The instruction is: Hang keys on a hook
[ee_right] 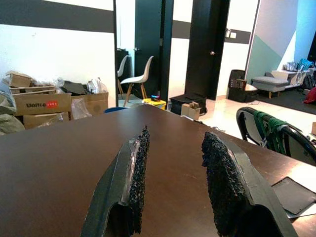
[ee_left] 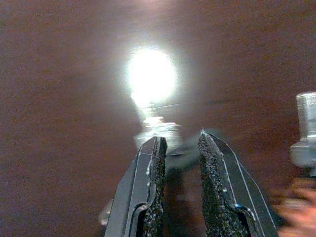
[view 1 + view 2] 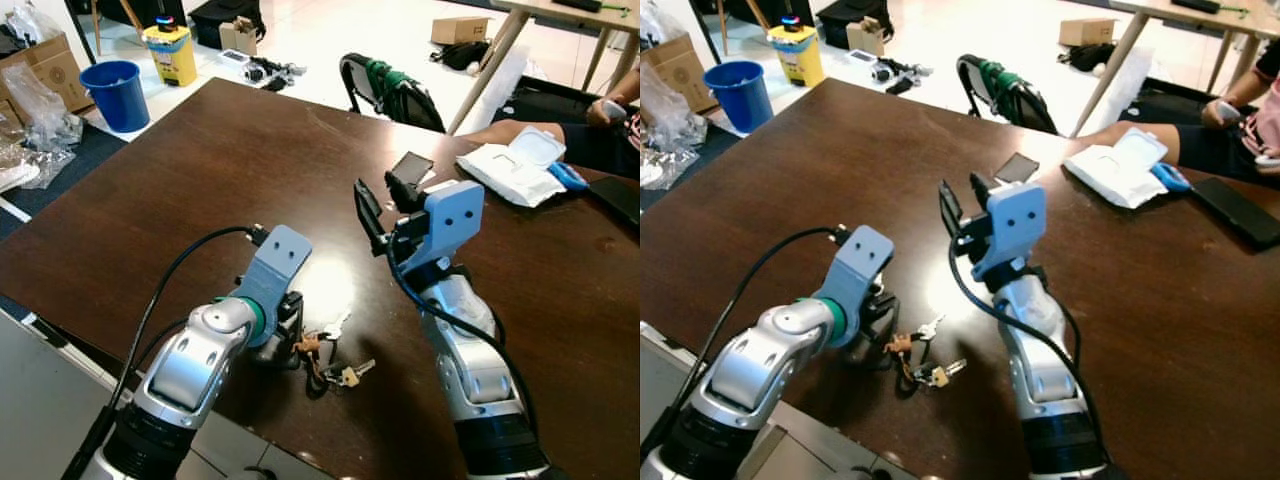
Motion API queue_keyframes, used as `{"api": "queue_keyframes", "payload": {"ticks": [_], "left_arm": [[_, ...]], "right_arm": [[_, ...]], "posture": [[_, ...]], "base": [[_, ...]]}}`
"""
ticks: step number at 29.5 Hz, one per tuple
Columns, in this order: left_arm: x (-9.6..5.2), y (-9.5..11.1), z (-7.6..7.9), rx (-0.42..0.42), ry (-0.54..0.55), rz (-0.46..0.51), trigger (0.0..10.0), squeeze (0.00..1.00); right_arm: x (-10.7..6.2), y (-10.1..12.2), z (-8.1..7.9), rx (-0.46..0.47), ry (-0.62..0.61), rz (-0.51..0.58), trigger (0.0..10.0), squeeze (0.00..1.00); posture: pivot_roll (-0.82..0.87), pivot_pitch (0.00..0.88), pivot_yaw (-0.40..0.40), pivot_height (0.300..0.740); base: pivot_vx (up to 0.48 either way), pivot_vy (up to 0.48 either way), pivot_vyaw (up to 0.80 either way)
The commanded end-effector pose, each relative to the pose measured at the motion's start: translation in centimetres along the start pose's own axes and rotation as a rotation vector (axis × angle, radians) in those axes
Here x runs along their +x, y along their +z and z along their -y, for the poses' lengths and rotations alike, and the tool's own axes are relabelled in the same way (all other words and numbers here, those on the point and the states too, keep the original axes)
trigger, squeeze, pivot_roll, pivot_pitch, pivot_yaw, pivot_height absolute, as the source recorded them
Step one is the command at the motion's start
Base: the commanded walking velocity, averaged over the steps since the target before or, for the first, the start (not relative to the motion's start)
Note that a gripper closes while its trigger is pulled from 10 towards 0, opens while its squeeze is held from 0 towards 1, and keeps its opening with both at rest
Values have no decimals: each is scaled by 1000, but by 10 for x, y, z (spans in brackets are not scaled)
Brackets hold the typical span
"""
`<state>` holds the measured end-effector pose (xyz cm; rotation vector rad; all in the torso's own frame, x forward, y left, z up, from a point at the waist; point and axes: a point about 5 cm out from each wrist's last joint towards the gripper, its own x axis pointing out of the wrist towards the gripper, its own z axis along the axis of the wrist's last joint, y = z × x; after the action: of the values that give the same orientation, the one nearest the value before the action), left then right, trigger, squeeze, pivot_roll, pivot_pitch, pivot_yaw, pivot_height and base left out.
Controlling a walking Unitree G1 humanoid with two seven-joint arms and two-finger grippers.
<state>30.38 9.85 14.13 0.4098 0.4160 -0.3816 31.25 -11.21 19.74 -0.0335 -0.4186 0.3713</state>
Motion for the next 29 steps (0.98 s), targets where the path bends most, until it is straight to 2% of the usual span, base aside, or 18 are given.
{"api": "queue_keyframes", "payload": {"ticks": [1, 4, 5, 6, 7, 8, 9, 10, 11, 17, 19, 21, 22, 23, 25, 29], "left_arm": [[-3, -1, -11, 50, 40, 18, 10000, 0], [-13, 0, -20, 74, 9, 45, 10000, 0], [-23, 0, -22, 92, -26, 54, 10000, 0], [-23, 0, -22, 92, -26, 54, 10000, 0], [-33, -1, -22, 119, -66, 60, 10000, 0], [-33, -1, -22, 119, -66, 60, 10000, 0], [-49, -7, -23, 185, -101, 49, 10000, 0], [-49, -7, -23, 185, -101, 49, 10000, 0], [-52, -13, -26, 236, -94, 28, 10000, 0], [-52, -16, -32, 294, -78, 12, 10000, 0], [-50, -13, -38, 385, -32, 21, 10000, 0], [-50, -13, -38, 385, -32, 21, 10000, 0], [-48, -14, -40, 457, -3, 15, 10000, 0], [-48, -14, -40, 457, -3, 15, 10000, 0], [-49, -19, -40, 567, 1, -9, 10000, 0], [-53, -25, -37, 626, -27, -38, 10000, 0]], "right_arm": [[-2, -3, -2, 2, 2, -6, 10000, 0], [-2, -4, -2, 4, -1, -5, 10000, 0], [-3, -4, -1, 4, -5, -5, 10000, 0], [-3, -4, -1, 4, -5, -5, 10000, 0], [-4, -4, 0, 3, -8, -7, 10000, 0], [-4, -4, 0, 3, -8, -7, 10000, 0], [-5, -5, 1, 2, -9, -11, 10000, 0], [-5, -5, 1, 2, -9, -11, 10000, 0], [-4, -6, 1, 2, -6, -13, 10000, 0], [-3, -6, 1, 2, -2, -11, 10000, 0], [-3, -5, 1, 0, -4, -10, 10000, 0], [-3, -5, 1, 0, -4, -10, 10000, 0], [-3, -5, 2, 0, -4, -10, 10000, 0], [-3, -5, 2, 0, -4, -10, 10000, 0], [-3, -5, 2, 0, -6, -10, 10000, 0], [-4, -5, 2, 1, -4, -11, 10000, 0]], "posture": [[99, 0, 135, 740], [99, 0, 135, 740], [106, 0, 136, 740], [106, 0, 136, 740], [111, 0, 134, 740], [111, 0, 134, 740], [115, 3, 130, 740], [115, 3, 130, 740], [117, 1, 127, 740], [115, 1, 126, 740], [116, 1, 125, 740], [116, 1, 125, 740], [114, 4, 126, 740], [114, 4, 126, 740], [112, 8, 125, 740], [115, 11, 125, 740]], "base": [[0, 0, 0], [0, 0, 0], [0, 0, 0], [0, 0, 0], [0, 0, 0], [0, 0, 0], [0, 0, 0], [0, 0, 0], [0, 0, 0], [0, 0, 0], [0, 0, 0], [0, 0, 0], [0, 0, 0], [0, 0, 0], [0, 0, 0], [0, 0, 0]]}}
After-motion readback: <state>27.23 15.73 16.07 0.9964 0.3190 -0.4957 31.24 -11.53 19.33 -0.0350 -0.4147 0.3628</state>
